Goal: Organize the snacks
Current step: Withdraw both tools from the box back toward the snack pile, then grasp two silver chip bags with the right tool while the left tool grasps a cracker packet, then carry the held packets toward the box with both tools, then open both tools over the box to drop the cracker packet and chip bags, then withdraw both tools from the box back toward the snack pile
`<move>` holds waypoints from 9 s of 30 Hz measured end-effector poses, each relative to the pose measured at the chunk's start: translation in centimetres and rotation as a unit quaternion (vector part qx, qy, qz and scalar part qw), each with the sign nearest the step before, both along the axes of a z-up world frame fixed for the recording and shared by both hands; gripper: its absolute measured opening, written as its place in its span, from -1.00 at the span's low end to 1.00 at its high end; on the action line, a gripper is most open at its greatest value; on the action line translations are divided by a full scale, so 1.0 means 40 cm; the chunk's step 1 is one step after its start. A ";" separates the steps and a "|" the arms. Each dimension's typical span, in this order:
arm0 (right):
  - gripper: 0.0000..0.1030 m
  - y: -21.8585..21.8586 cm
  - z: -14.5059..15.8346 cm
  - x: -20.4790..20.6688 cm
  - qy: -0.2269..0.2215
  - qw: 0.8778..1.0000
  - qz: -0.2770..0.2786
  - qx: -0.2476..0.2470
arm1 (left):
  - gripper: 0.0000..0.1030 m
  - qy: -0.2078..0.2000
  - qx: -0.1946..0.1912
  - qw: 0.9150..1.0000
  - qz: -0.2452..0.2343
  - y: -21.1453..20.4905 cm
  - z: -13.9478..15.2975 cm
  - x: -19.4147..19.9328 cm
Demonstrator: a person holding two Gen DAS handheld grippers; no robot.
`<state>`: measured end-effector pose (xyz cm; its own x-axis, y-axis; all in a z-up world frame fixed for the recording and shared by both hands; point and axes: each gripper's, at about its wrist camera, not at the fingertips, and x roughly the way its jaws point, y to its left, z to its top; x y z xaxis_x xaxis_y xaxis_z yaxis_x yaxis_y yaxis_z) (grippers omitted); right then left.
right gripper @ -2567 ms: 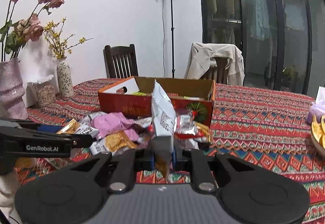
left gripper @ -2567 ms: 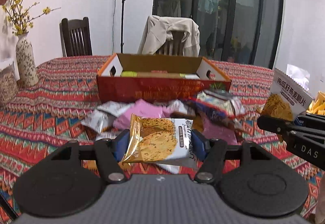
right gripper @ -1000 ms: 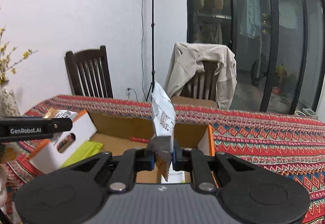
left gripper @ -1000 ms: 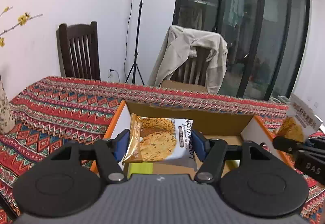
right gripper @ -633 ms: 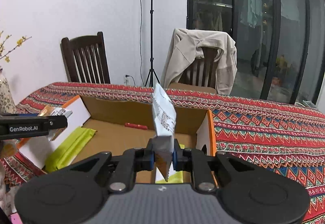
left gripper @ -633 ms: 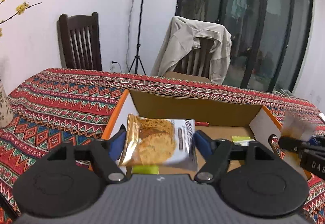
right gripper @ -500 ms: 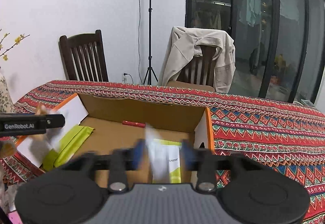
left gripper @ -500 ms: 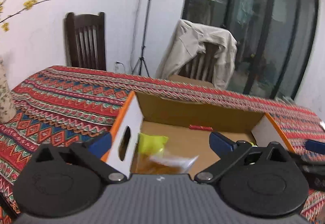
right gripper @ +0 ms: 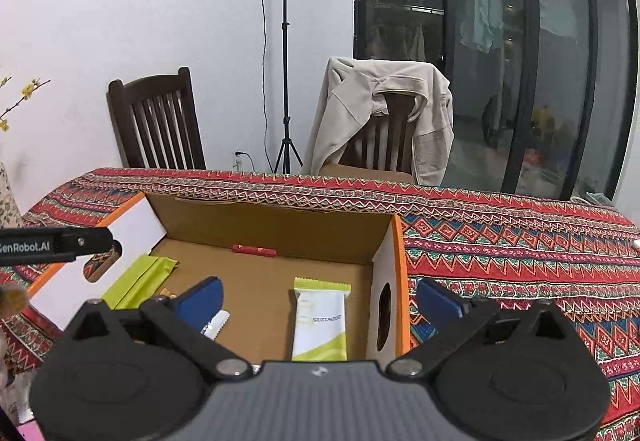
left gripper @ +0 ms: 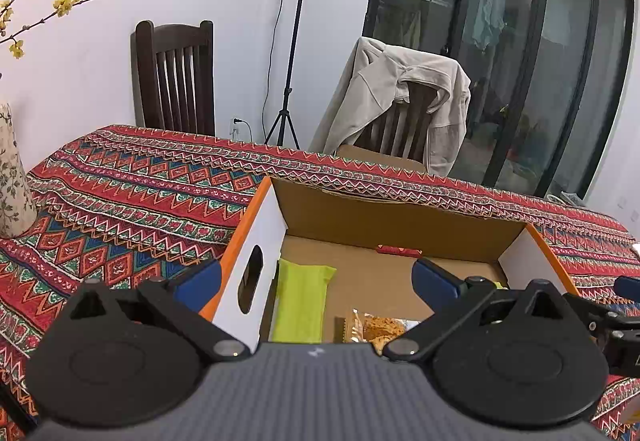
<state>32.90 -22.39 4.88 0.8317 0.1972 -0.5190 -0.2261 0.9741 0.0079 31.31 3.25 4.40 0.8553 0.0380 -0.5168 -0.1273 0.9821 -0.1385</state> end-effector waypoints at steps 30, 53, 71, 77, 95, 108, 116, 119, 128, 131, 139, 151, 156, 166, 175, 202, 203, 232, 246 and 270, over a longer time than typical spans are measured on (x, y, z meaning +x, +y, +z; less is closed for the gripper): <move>1.00 -0.061 0.063 -0.260 -0.038 0.999 0.001 0.013 | 1.00 -0.018 0.008 1.000 -0.021 0.016 0.047 -0.269; 1.00 -0.027 -0.069 -0.461 0.004 1.000 0.015 0.010 | 1.00 0.000 0.009 0.999 -0.042 0.053 -0.111 -0.443; 1.00 -0.034 -0.105 -0.477 0.012 0.999 0.026 0.022 | 1.00 -0.026 0.015 0.998 -0.055 0.050 -0.133 -0.458; 1.00 -0.030 -0.110 -0.475 0.011 1.000 0.019 0.012 | 1.00 -0.023 0.007 0.998 -0.054 0.054 -0.135 -0.456; 0.56 0.053 -0.121 -0.346 0.016 0.997 0.026 -0.064 | 1.00 -0.011 -0.006 0.998 -0.054 0.064 -0.143 -0.449; 0.23 0.006 -0.109 -0.427 -0.062 0.998 0.024 -0.006 | 1.00 -0.005 0.002 0.999 -0.048 0.058 -0.148 -0.443; 0.23 -0.014 -0.099 -0.444 -0.080 0.996 0.025 0.017 | 1.00 0.004 0.015 0.999 -0.029 0.060 -0.139 -0.440; 0.23 -0.017 -0.098 -0.448 -0.083 0.996 0.028 0.022 | 1.00 0.015 0.023 0.999 -0.030 0.055 -0.135 -0.438; 0.23 -0.032 -0.097 -0.454 -0.082 0.996 0.027 0.037 | 1.00 0.055 0.074 0.994 -0.050 0.046 -0.138 -0.433; 0.23 -0.030 -0.097 -0.455 -0.082 0.995 0.027 0.040 | 1.00 0.071 0.085 0.992 -0.058 0.041 -0.144 -0.423; 0.23 -0.028 -0.098 -0.458 -0.082 0.995 0.026 0.042 | 1.00 0.115 0.069 0.989 -0.054 0.042 -0.174 -0.434; 0.24 -0.027 -0.099 -0.460 -0.081 0.995 0.030 0.042 | -0.02 0.101 0.059 0.992 -0.053 0.012 -0.184 -0.484; 0.24 -0.025 -0.101 -0.459 -0.079 0.996 0.032 0.040 | -0.15 0.091 0.043 0.993 -0.054 0.016 -0.179 -0.499; 0.24 -0.021 -0.102 -0.459 -0.079 0.995 0.037 0.042 | -0.16 0.047 0.039 0.997 -0.052 0.030 -0.140 -0.562; 0.23 -0.025 -0.063 -0.465 -0.088 0.995 0.035 0.044 | -0.16 -0.017 0.050 0.997 -0.061 0.016 -0.052 -0.536; 0.23 0.061 0.079 -0.179 -0.092 0.995 -0.013 0.027 | -0.16 -0.134 0.029 0.990 -0.030 -0.041 0.119 -0.157; 0.23 0.065 0.076 -0.164 -0.091 0.995 -0.015 0.026 | -0.16 -0.134 0.029 0.990 -0.026 -0.039 0.118 -0.142; 1.00 0.040 -0.071 -0.013 -0.027 0.998 -0.034 0.040 | 1.00 -0.102 0.002 0.995 0.009 0.019 -0.018 -0.037; 1.00 0.037 -0.041 -0.054 -0.044 0.997 -0.028 0.048 | 1.00 -0.112 0.010 0.994 0.012 0.006 0.006 -0.058; 1.00 0.003 0.046 -0.291 -0.068 0.998 -0.007 0.008 | 1.00 -0.104 0.029 0.994 -0.017 0.018 0.089 -0.304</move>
<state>21.24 -22.28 6.70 0.8971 0.1929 -0.3976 -0.2132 0.9770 -0.0071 19.16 3.97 7.97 0.9446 0.0311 -0.3268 -0.0679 0.9925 -0.1017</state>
